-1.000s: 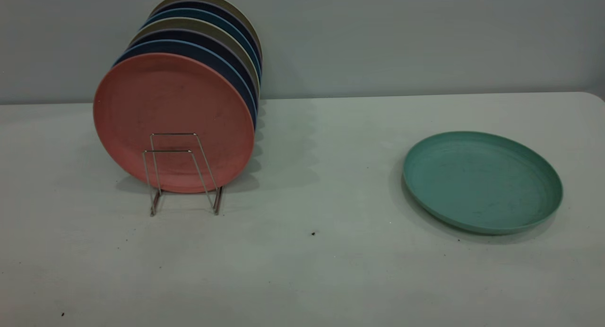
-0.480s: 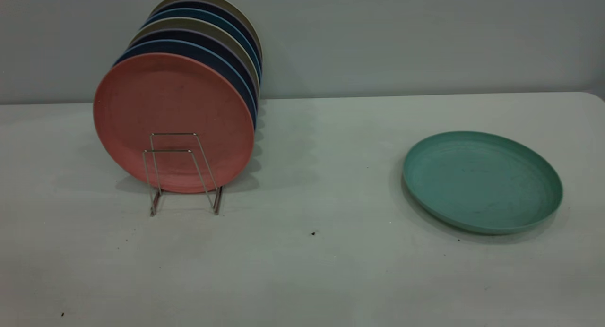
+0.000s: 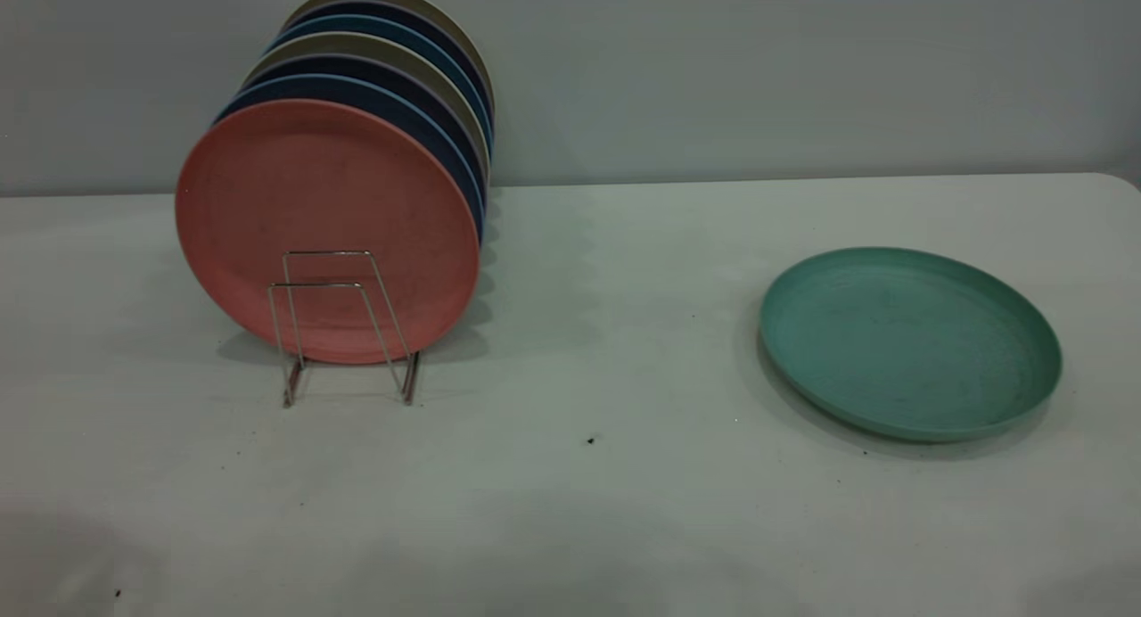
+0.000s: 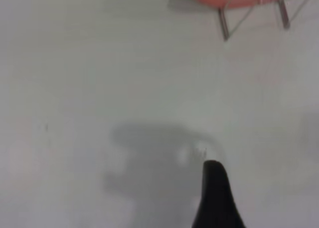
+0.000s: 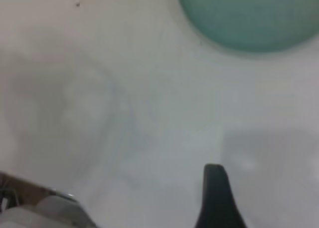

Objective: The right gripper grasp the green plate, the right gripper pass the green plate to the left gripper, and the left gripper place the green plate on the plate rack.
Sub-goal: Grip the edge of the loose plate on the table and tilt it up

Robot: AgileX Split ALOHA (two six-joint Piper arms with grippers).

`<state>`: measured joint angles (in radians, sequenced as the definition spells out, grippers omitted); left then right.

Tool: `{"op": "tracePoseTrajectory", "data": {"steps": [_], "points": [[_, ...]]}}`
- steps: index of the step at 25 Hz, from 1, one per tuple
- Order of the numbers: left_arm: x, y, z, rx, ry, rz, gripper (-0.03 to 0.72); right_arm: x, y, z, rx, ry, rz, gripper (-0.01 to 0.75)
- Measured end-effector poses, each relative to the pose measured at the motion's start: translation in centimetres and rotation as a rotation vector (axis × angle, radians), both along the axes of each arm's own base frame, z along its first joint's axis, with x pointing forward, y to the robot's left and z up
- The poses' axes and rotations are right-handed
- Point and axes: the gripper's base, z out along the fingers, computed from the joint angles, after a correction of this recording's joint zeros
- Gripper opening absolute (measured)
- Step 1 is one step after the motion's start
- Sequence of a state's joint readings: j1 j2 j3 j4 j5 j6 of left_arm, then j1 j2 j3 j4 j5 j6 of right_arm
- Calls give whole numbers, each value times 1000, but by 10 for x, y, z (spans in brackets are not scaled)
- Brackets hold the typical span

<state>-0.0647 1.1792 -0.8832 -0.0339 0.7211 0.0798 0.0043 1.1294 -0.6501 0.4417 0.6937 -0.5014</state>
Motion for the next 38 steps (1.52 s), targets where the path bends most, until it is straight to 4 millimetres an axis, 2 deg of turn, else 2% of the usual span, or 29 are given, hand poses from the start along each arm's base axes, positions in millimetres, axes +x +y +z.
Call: {"op": "tracePoseTrajectory", "data": {"steps": [6,10,14,17,22,26,32,38], "points": [[59,-14,-26,-95,61,-61,545,58,5,-38,62,85,0,527],[87,-32,-48,-203,106,-157,545,99,5,-61,115,126,-7,522],[104,-61,-65,-280,122,-279,545,133,-10,-84,174,172,-52,514],[115,-87,-83,-318,135,-333,545,151,-29,-103,218,211,-82,514],[122,-124,-114,-346,177,-389,545,171,-64,-138,270,268,-162,512],[122,-136,-128,-342,208,-417,545,184,-86,-162,293,292,-219,512],[124,-140,-127,-351,194,-410,545,199,-93,-201,322,322,-233,512],[124,-140,-127,-351,194,-410,545,206,-93,-213,354,311,-246,505]]}}
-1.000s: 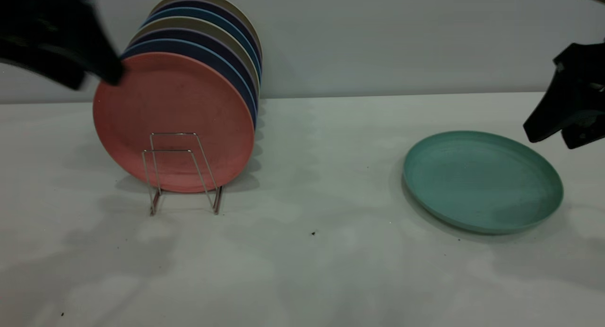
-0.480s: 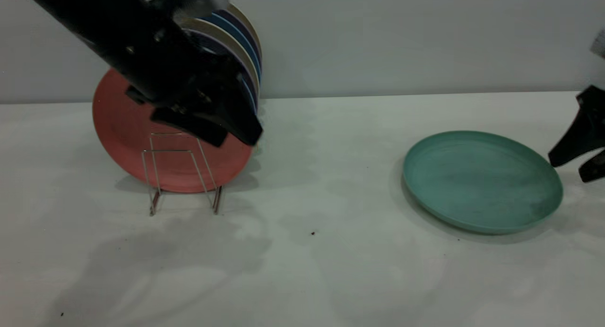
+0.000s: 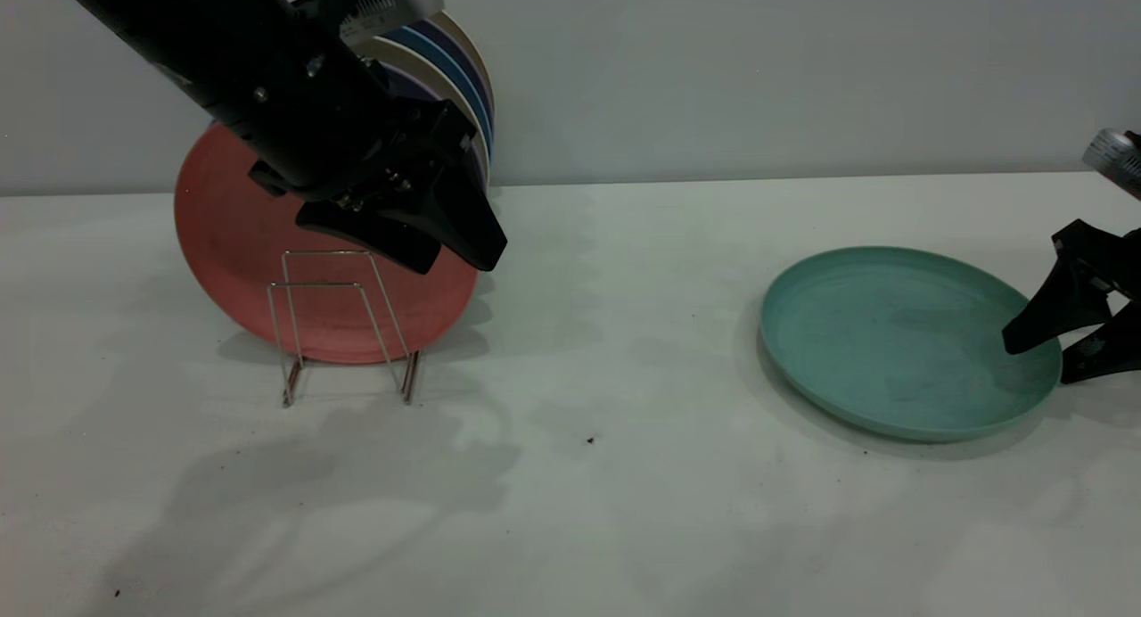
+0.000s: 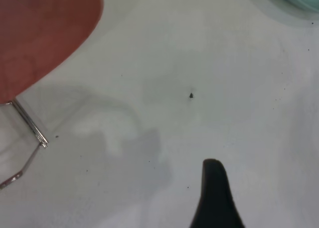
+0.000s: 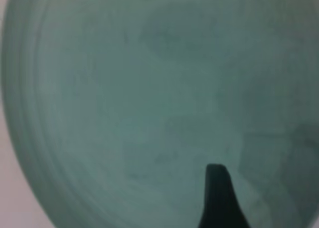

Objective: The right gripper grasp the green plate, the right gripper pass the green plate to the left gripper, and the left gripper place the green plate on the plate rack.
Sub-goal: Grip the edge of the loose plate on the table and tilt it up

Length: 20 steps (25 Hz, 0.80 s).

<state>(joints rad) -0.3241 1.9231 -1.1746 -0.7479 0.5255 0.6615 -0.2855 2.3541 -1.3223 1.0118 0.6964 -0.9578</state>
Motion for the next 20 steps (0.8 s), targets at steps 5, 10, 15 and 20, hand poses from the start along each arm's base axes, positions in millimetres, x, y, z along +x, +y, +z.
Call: {"op": "tracePoseTrajectory", "data": {"steps": [5,10,15,20], "points": [[0,0,0,0,0,0,545,2,2,-10,40,-10,-25,448],[0,0,0,0,-3,2,545,2,3,-19,59,-6,-37,337],[2,0,0,-5,-9,15,545,3,2,-23,36,-24,-29,62],[3,-4,-7,-50,30,60,545,5,17,-20,82,-74,47,15]]}}
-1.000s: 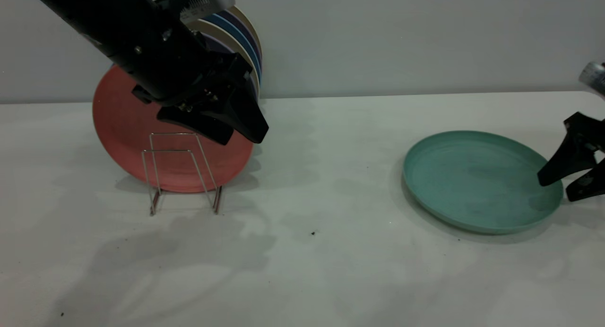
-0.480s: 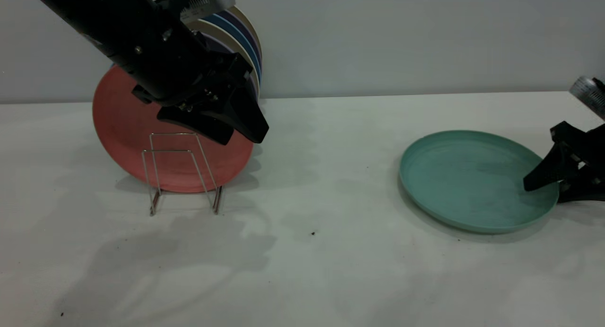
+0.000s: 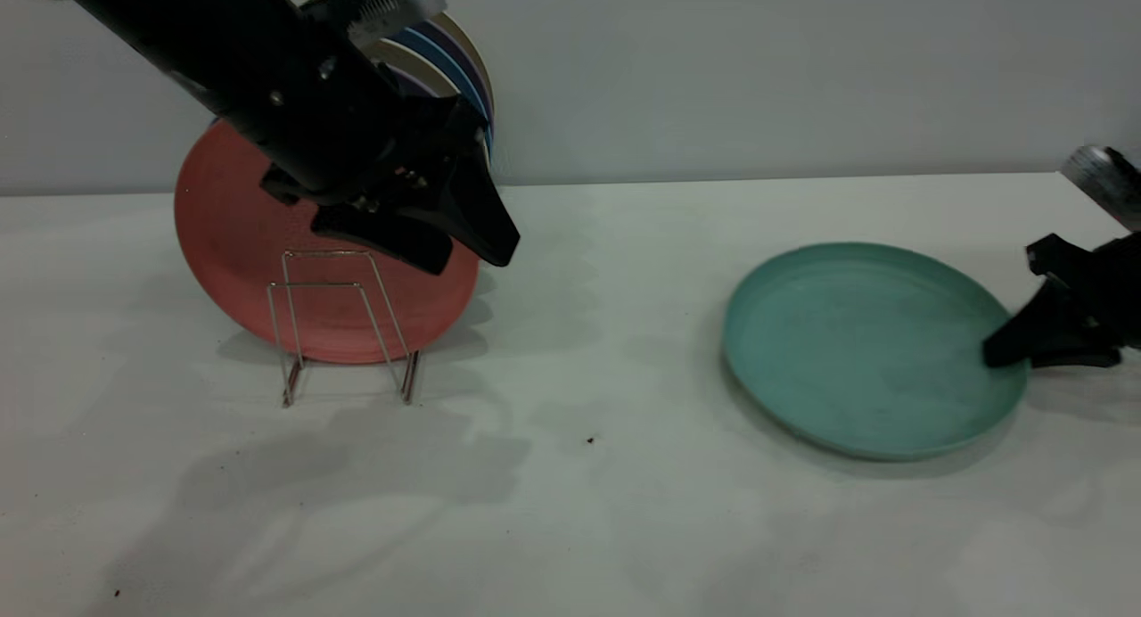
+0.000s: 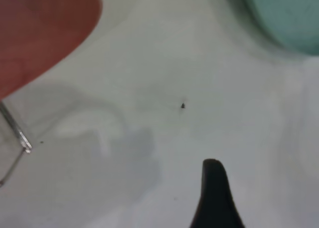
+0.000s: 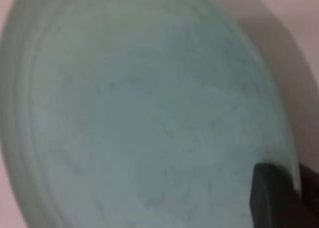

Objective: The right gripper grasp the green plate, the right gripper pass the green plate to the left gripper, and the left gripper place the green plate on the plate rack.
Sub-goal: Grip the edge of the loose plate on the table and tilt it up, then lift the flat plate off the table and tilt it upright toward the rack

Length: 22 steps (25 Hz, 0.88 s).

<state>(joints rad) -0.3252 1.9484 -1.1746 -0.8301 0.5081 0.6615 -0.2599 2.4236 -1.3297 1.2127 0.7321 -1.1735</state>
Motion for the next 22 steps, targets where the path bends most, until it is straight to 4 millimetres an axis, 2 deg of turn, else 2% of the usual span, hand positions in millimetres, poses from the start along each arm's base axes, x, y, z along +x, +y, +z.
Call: {"op": "tracePoseTrajectory", "data": {"steps": [4,9,15,22], "points": [[2,-1,-10,-4,21,23,545,3,36,4,37,-12,88,15],[7,0,-19,7,13,55,545,6,76,23,61,-50,193,15],[10,-2,-33,-23,54,115,545,6,100,44,101,-89,256,15],[12,-11,-34,-95,34,135,545,3,120,48,132,-88,307,15]]}}
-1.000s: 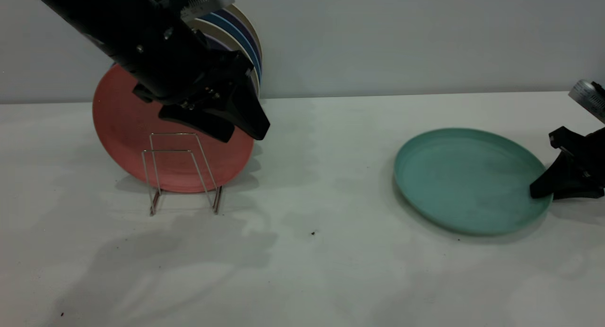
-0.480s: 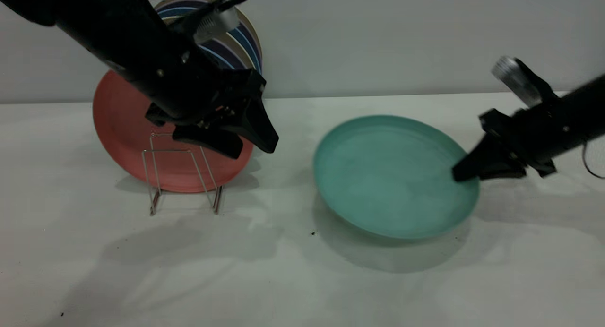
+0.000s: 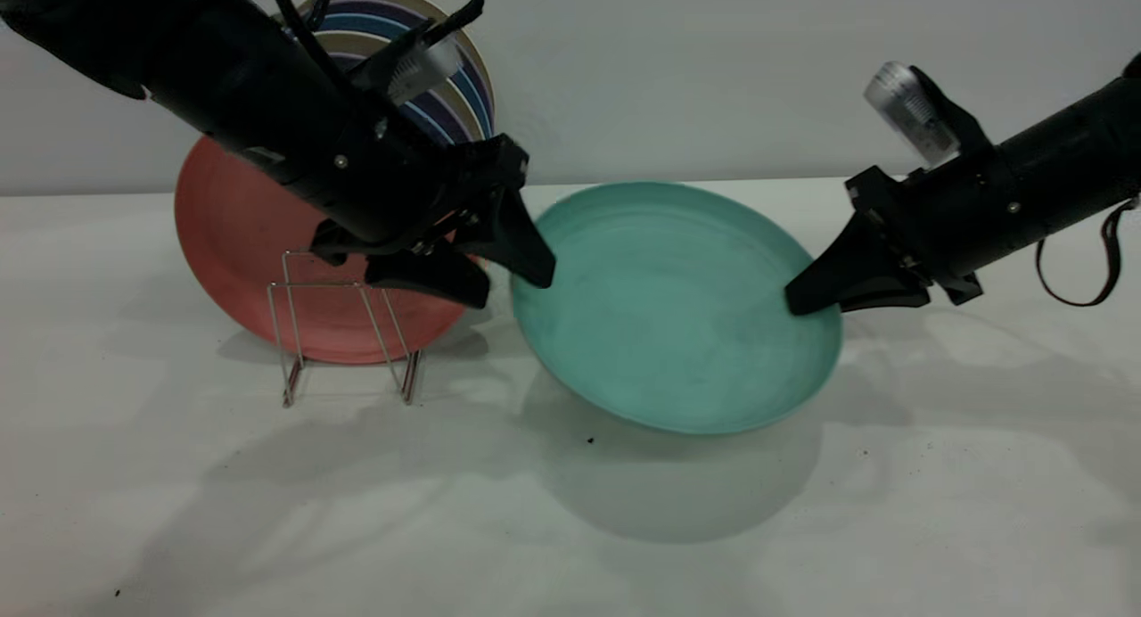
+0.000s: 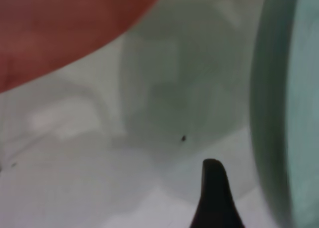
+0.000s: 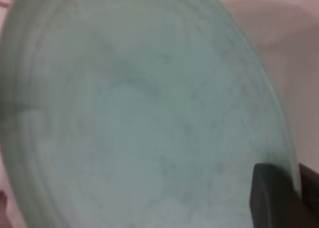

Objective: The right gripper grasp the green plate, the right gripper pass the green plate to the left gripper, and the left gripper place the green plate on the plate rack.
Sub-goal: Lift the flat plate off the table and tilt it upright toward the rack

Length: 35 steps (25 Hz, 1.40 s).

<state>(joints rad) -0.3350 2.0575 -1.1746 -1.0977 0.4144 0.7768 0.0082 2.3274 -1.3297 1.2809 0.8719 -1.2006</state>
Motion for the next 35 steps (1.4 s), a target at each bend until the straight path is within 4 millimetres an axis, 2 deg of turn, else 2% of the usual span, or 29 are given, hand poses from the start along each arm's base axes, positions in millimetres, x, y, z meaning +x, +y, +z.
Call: {"op": "tracePoseTrajectory", "data": {"steps": [3,7,9,14,15,18,21,25,28,31,35], "points": [[0,-4,1,-6,-28,-10,532,-2,7,2,22,-3,25,15],[1,-3,1,-3,-40,-7,456,-1,10,5,69,-19,29,15],[2,-3,1,-5,-41,-5,391,-1,10,6,76,-25,34,16],[2,-3,1,-7,-41,1,101,-1,13,6,77,-57,63,26],[3,-3,1,-6,-45,8,75,-1,13,7,77,-68,73,36],[3,-3,1,-3,-49,8,74,-2,14,8,87,-89,93,99],[3,-3,1,0,-61,-6,74,-1,15,14,90,-104,96,241],[3,-1,3,6,-77,-27,74,3,13,52,74,-204,76,497],[6,7,9,13,-96,-28,74,4,2,101,66,-323,55,637],[10,24,22,38,-136,-36,74,-5,-13,148,18,-411,55,670],[7,47,46,91,-185,-119,74,-34,-20,207,-61,-435,104,605]]}}
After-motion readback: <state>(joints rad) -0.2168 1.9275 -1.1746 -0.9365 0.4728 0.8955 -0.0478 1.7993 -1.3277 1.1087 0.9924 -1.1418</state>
